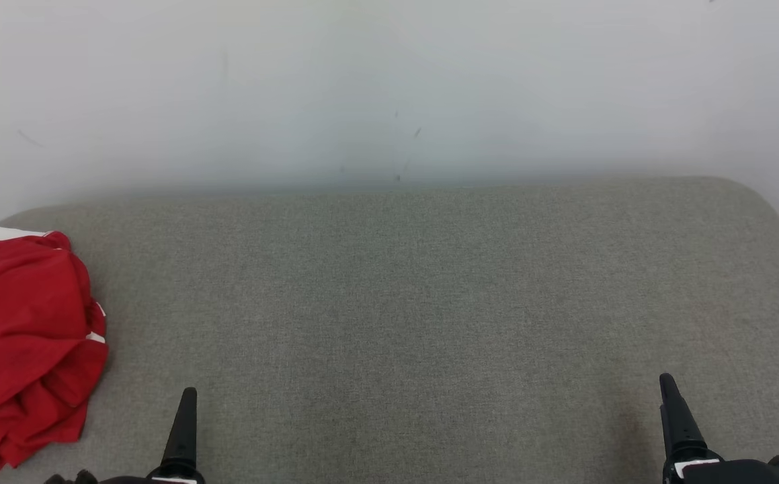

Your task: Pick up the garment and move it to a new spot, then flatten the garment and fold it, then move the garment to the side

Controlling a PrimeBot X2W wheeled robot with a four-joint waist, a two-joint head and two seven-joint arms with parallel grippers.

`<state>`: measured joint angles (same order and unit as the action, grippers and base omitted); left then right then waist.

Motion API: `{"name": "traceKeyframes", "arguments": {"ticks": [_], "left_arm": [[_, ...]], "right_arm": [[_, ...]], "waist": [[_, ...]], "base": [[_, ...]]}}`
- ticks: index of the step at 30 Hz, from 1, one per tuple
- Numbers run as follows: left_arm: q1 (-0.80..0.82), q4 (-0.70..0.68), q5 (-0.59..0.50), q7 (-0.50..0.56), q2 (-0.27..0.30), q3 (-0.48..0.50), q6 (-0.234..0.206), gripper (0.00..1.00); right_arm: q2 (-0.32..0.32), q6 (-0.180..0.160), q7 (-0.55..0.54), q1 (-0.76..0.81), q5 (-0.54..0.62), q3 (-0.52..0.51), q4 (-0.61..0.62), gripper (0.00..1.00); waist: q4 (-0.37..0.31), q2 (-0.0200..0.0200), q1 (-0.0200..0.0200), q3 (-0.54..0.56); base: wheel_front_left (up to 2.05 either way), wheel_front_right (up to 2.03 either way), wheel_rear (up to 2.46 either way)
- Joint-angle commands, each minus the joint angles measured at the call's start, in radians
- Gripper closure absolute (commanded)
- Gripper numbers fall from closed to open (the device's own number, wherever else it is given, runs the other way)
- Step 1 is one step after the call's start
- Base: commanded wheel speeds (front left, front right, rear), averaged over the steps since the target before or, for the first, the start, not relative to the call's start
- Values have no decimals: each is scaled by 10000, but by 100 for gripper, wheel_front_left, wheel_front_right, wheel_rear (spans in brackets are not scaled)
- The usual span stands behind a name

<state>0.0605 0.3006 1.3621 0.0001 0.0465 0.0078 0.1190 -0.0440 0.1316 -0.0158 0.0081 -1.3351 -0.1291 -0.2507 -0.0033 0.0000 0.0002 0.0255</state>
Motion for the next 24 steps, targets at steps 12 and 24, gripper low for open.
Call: {"name": "traceKeyframes", "arguments": {"ticks": [12,24], "left_arm": [[-254,-596,-3410,-521,33,-435,-402,0],[-492,-712,-5974,-918,136,-841,-849,0]], "right_arm": [[-46,-5,540,-193,2662,244,73,0],[-53,-6,960,-266,4847,543,-257,0]], "waist": [[-25,0,-1,155],[-56,0,-2,284]], "base": [[0,0,0],[0,0,0]]}}
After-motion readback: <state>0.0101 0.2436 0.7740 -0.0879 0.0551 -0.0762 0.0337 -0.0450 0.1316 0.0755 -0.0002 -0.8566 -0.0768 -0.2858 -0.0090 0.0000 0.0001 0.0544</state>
